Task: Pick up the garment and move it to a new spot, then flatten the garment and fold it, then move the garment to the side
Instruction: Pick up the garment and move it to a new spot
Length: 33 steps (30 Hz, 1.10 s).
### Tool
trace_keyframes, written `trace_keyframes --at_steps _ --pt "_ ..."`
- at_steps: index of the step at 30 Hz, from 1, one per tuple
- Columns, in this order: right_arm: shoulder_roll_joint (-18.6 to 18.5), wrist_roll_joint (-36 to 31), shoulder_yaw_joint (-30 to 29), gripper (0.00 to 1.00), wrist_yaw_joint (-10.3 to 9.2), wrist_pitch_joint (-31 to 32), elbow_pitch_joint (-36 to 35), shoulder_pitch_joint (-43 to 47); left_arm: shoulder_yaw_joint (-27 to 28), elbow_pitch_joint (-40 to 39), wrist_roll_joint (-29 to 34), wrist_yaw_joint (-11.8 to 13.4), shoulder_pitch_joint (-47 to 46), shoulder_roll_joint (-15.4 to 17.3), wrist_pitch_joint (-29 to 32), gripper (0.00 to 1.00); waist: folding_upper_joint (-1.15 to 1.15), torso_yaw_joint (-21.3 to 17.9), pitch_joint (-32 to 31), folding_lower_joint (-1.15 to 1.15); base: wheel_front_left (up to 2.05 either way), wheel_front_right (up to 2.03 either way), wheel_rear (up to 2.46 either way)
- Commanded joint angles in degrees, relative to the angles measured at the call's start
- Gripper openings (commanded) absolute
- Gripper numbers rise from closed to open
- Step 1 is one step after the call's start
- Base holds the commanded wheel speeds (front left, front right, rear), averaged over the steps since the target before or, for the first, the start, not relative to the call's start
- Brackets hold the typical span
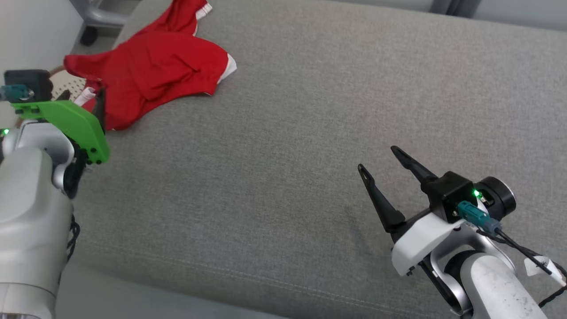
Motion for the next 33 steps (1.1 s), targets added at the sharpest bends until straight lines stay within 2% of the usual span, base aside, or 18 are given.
trace_keyframes --at_steps 1,5,13,17,18,19,20,25,33 --pt "-0.75 -0.46 -0.14 1.00 -0.07 0.83 -1.83 -0.59 0.15 1.69 -0.71 -0.25 -2.60 0.73 1.27 1.00 0.00 -5.01 8.39 -0.01 0.00 0.00 0.00" --pt "-1.33 -0.79 -0.45 1.00 -0.07 1.88 -4.16 -0.60 0.40 4.84 -1.10 0.20 -5.34 1.55 3.31 1.00 0.00 -5.02 10.35 -0.01 0.00 0.00 0.00" --pt "-2.18 -0.95 -0.35 1.00 -0.07 3.25 -7.80 0.79 1.05 11.91 -1.44 5.92 -8.71 2.10 7.67 1.00 0.00 -5.41 12.64 -0.01 0.00 0.00 0.00" --pt "-2.49 -0.93 -0.38 1.00 -0.07 3.60 -8.70 1.03 1.16 13.50 -1.76 7.22 -9.25 1.83 7.77 1.00 0.00 -5.63 13.08 -0.01 0.00 0.00 0.00" --pt "-2.52 -0.91 -0.34 1.00 -0.07 3.74 -8.80 1.08 1.15 13.95 -1.84 7.49 -9.22 1.83 8.01 0.66 0.00 -5.73 13.06 -0.01 0.00 0.00 0.00" --pt "-2.52 -0.91 -0.29 1.00 -0.07 3.74 -8.81 1.10 1.21 14.16 -1.99 7.67 -9.33 1.78 7.81 0.40 0.00 -5.82 13.00 -0.01 0.00 0.00 0.00" --pt "-2.47 -0.93 -0.30 1.00 -0.07 3.83 -8.80 1.08 1.06 14.35 -1.95 7.66 -9.40 1.69 7.60 0.00 0.00 -5.89 12.90 -0.01 0.00 0.00 0.00" --pt "-1.69 -1.02 -0.06 1.00 -0.07 3.17 -7.70 0.58 0.42 14.67 -1.61 7.65 -9.70 1.48 5.65 0.00 0.00 -5.70 11.33 -0.01 0.00 0.00 0.00" --pt "1.05 0.60 1.35 1.00 -0.07 -0.31 -2.67 0.83 -0.53 12.98 -0.76 6.97 -10.90 2.88 1.59 0.00 0.00 -7.09 3.29 -0.01 0.00 0.00 0.00"
